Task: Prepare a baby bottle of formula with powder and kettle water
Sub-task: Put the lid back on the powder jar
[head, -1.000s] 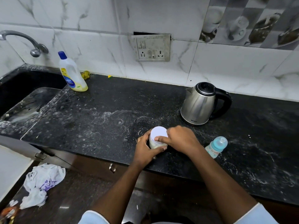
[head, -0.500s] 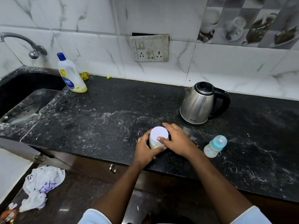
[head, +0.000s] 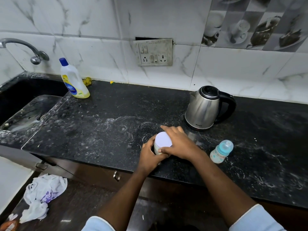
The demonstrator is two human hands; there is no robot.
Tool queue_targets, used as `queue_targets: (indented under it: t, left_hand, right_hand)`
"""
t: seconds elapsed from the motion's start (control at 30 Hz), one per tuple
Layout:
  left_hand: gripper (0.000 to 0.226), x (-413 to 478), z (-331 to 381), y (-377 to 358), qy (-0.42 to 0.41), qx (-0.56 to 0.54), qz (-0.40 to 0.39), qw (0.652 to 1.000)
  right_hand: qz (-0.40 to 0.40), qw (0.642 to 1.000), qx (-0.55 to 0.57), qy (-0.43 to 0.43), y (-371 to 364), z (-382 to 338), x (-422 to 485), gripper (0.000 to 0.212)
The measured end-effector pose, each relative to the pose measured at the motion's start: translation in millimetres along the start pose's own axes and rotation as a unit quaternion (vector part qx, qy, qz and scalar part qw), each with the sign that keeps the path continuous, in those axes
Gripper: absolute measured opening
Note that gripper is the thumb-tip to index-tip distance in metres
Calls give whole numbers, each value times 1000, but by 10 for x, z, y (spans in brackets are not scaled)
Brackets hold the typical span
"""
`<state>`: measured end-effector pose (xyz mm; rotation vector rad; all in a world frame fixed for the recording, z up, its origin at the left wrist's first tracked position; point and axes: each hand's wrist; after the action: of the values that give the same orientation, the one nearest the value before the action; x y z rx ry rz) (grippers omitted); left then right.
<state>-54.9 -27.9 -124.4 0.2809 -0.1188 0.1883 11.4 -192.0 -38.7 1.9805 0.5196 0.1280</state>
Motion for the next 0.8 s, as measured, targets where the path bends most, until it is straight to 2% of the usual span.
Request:
queue_targets:
  t: [0.07,0.17,0.3,0.4,0.5,0.63,0.8]
  left_hand:
    - [91,-1,-6,-3,-6,-7,-2,1000]
    - [83,-6,-5,-11,-17,-3,9,1000]
    - [83,-8,-18,-9,-19,8,3,1000]
    - [77,15,-33,13,-23,-7,-15,1000]
    - [69,37,-13,54,-23,-4,-23,999]
    - [69,22,-11,42,-15,-11,-18,1000]
    - [71,-4,-54,-19,-3,-17,0,1000]
  right_hand:
    - [-34,999,5,34,21,16,22,102]
    - [-76,995,-21,67,50,19,86,86]
    - [-30,996,-54,64,-37,-5,80,72]
    - [32,979,-126,160,-120,80,60,67]
    - [16,957,-184,225,-62,145,161,64]
    - [-10,957,-175,229,-48,105,217,61]
    - [56,978,-111,166,-258,3,51,56]
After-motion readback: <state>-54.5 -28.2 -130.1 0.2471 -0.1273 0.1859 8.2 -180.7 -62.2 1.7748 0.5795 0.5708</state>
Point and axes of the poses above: each hand's wrist, its own x-axis towards the middle knuckle, its own y-axis out of the back of the hand, z = x × y, and after that the axes turned 11 degrees about -y, right-handed
